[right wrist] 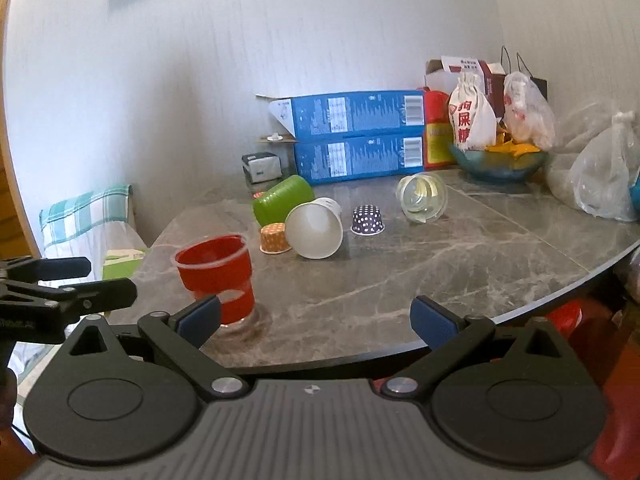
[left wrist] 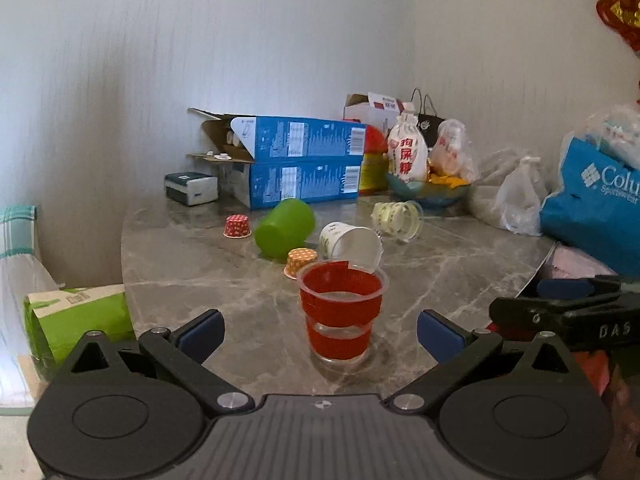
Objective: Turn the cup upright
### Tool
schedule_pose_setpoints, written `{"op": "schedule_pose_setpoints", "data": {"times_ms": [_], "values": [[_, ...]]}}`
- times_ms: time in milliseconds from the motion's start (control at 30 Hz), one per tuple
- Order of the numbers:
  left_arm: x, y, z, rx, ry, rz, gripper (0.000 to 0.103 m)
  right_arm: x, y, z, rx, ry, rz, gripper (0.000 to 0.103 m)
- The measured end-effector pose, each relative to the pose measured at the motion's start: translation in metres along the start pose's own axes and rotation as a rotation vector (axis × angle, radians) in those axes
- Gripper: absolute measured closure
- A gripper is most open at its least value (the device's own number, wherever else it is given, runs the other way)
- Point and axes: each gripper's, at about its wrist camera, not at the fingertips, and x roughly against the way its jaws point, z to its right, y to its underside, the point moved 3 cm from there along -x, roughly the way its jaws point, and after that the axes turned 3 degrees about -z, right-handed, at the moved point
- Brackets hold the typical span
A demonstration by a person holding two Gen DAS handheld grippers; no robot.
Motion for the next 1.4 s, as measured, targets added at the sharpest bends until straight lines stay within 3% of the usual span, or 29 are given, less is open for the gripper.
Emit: {"op": "schedule_pose_setpoints", "data": {"times_ms": [67,467,1400], "values": [[-0.006,-0.002,-0.002,0.008,-0.042,-0.025,0.0,-0.004,-0.004,0.002,-0.014,-0.002,-0.02,0.001],[-0.013,-0.008,0.004,0.024,-0.01,-0.105,0.0,-0.01,-0.01,0.007,-0.033,0.018,-0.055,0.001],[0.007,-0.008,0.003,0.073,-0.016,-0.079,0.0,0.005,-0.016,0.009,-0.025,0.02,-0.023,0.001]]}}
